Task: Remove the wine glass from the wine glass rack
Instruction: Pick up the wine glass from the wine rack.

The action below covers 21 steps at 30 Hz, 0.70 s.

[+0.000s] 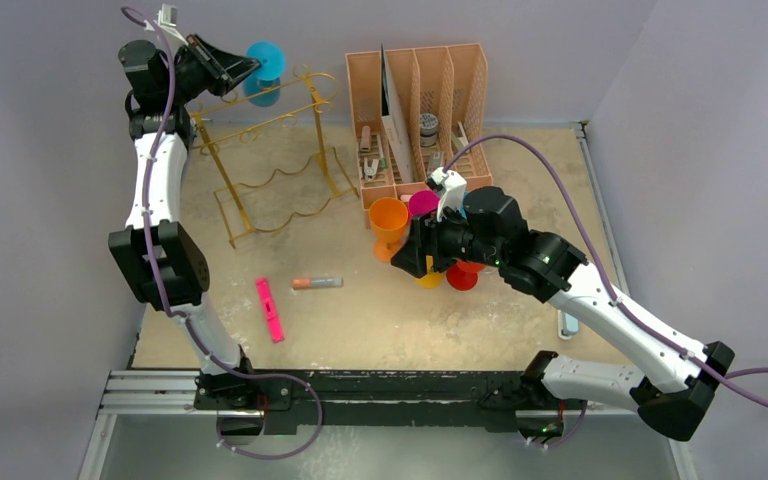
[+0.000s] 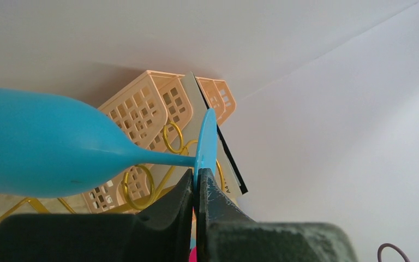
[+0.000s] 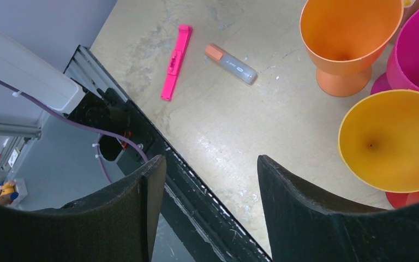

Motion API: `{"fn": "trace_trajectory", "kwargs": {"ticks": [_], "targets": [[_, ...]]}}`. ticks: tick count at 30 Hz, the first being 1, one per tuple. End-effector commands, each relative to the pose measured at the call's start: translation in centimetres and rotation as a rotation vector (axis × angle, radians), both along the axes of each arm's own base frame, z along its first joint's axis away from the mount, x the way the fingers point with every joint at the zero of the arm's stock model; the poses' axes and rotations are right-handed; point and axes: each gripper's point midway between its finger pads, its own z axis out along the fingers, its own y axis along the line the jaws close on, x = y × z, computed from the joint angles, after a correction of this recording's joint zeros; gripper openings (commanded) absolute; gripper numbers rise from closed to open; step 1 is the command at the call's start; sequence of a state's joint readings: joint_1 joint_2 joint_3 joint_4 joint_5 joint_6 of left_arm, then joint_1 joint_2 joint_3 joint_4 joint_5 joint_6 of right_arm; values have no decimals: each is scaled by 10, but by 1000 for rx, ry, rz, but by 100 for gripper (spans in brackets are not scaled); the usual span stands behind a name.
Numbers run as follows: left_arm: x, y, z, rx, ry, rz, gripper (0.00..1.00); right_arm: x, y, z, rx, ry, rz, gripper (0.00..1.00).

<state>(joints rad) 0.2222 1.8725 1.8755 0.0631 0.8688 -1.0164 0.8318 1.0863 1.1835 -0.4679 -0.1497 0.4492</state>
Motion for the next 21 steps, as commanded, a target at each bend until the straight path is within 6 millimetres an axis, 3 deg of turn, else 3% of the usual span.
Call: {"fn": "trace_trajectory", "kwargs": {"ticks": [1,11,21], "targets": [[-3,2,17,11,-60,-4,0,-1,3,17,36,-14,6,65],[-3,7,14,69,-58,31,0,-2,2,17,38,-13,4,65],[-15,5,39,183,-174,27,0,-1,4,15,35,-4,6,65]]}}
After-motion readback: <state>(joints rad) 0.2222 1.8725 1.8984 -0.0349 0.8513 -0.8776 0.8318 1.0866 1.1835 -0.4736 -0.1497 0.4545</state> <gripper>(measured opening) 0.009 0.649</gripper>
